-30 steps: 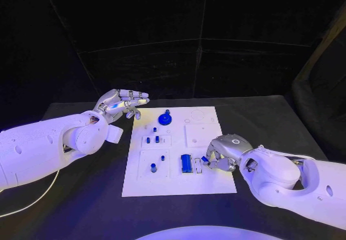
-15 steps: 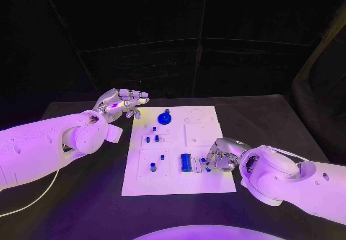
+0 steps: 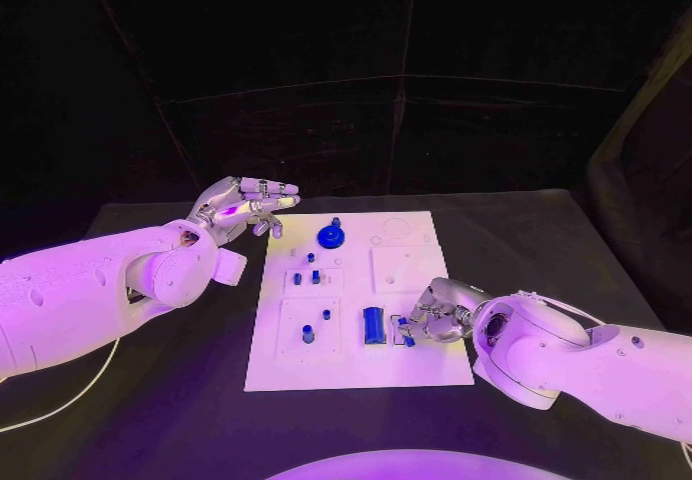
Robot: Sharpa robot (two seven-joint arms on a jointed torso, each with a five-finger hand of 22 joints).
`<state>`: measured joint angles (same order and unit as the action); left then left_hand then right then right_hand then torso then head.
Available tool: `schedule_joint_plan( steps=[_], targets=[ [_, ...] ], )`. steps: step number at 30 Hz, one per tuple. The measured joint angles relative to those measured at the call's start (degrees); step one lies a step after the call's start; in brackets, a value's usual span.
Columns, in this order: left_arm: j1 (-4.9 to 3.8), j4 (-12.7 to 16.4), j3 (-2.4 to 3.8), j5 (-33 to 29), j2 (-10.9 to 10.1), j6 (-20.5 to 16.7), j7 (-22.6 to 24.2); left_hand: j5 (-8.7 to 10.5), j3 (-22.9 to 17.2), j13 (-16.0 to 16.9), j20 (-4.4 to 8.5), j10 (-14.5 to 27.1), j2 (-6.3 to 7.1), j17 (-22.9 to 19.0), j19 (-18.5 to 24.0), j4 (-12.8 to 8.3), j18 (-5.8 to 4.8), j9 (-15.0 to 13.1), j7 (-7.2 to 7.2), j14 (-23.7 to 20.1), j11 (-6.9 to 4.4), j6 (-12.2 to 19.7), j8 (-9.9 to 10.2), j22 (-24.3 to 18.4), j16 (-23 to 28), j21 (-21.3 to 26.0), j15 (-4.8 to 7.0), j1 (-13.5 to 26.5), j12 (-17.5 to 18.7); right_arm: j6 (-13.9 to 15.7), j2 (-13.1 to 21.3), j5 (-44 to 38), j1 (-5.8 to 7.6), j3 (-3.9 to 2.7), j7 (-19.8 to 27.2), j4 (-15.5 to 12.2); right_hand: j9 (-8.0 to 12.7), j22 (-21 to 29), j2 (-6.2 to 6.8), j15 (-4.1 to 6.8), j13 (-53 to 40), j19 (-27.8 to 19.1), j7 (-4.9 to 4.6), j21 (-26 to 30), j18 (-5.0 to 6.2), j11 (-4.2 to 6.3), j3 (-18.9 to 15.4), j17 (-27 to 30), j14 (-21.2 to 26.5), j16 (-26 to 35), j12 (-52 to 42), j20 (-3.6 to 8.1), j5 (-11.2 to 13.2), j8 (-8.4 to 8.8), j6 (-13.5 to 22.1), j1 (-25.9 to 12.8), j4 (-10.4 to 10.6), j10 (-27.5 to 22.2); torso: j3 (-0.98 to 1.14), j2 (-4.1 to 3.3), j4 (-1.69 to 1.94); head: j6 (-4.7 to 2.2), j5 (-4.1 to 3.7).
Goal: Assemble the parts on the task board
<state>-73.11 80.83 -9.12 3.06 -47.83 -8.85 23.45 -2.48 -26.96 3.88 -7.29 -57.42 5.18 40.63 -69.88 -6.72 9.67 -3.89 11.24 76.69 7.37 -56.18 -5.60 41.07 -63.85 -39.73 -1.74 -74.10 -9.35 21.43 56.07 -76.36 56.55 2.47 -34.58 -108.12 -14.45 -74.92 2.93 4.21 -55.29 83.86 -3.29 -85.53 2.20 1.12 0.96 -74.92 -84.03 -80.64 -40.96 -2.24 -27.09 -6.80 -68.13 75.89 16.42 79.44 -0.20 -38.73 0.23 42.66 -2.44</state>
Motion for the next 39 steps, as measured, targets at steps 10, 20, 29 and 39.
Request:
schedule_joint_plan(
  steps=[10,20,29,39],
  targets=[
    [0.00,-0.04,0.00,0.00,-0.01,0.04,-0.07,0.00,0.00,0.00,0.00,0.21,0.00,-0.22,0.00,0.00,0.00,0.00,0.00,0.00,0.21,0.00,0.00,-0.08,0.00,0.00,0.00,0.00,-0.22,1.65,-0.40,1.32,-0.01,0.01,-0.18,-0.07,-0.01,0.00,0.30,0.00,-0.09,0.00,0.00,0.00,-0.01,-0.21,0.00,0.00,0.00,0.00,0.00,0.00,-0.19,0.00,0.00,-0.30,0.00,0.21,0.02,0.00,-0.05,0.06,0.09],
    [0.00,-0.06,0.00,0.00,0.04,0.13,-0.20,0.00,0.00,0.00,0.00,0.41,0.00,-0.27,0.00,0.00,0.00,0.00,0.00,0.00,0.01,0.00,0.00,-0.07,0.00,0.00,0.00,0.00,-0.22,1.73,-0.76,1.61,-0.01,0.01,-0.27,0.36,-0.32,0.00,-0.02,0.00,-0.76,0.00,0.13,0.00,0.00,0.12,0.00,0.01,0.00,-0.37,-0.79,0.00,-0.19,0.00,-0.39,-1.69,0.00,0.54,0.01,0.02,-0.05,0.07,-0.03],
    [0.00,-0.01,0.00,0.00,0.03,0.25,-0.29,0.00,0.00,0.00,0.00,0.41,0.00,-0.27,0.00,0.00,0.00,0.00,0.00,0.00,0.01,0.00,0.00,-0.07,0.00,0.00,0.00,0.00,-0.21,0.56,-1.18,1.34,-0.01,0.00,-0.37,1.00,-0.60,0.01,-0.36,0.21,-1.19,0.00,0.32,0.00,-0.01,0.21,0.00,0.01,0.21,-0.67,-1.32,0.00,-0.19,0.00,-0.68,-3.55,0.00,1.03,-0.04,0.04,-0.05,0.07,-0.06],
    [0.00,-0.02,0.00,0.00,0.02,0.37,-0.38,0.00,0.00,0.00,0.00,0.41,0.00,-0.36,0.00,0.00,0.00,0.00,0.00,-0.21,0.00,0.00,0.00,-0.06,0.00,0.00,-0.21,0.00,-0.21,0.13,-1.55,0.18,-0.01,0.00,-0.53,1.44,-1.13,0.01,1.14,0.21,-1.23,0.00,0.16,0.00,0.00,0.21,-3.74,0.02,0.21,-0.67,-1.09,0.00,3.82,0.00,-0.84,-8.66,0.01,1.02,-0.03,0.06,-0.05,-0.06,0.01]
  ],
)
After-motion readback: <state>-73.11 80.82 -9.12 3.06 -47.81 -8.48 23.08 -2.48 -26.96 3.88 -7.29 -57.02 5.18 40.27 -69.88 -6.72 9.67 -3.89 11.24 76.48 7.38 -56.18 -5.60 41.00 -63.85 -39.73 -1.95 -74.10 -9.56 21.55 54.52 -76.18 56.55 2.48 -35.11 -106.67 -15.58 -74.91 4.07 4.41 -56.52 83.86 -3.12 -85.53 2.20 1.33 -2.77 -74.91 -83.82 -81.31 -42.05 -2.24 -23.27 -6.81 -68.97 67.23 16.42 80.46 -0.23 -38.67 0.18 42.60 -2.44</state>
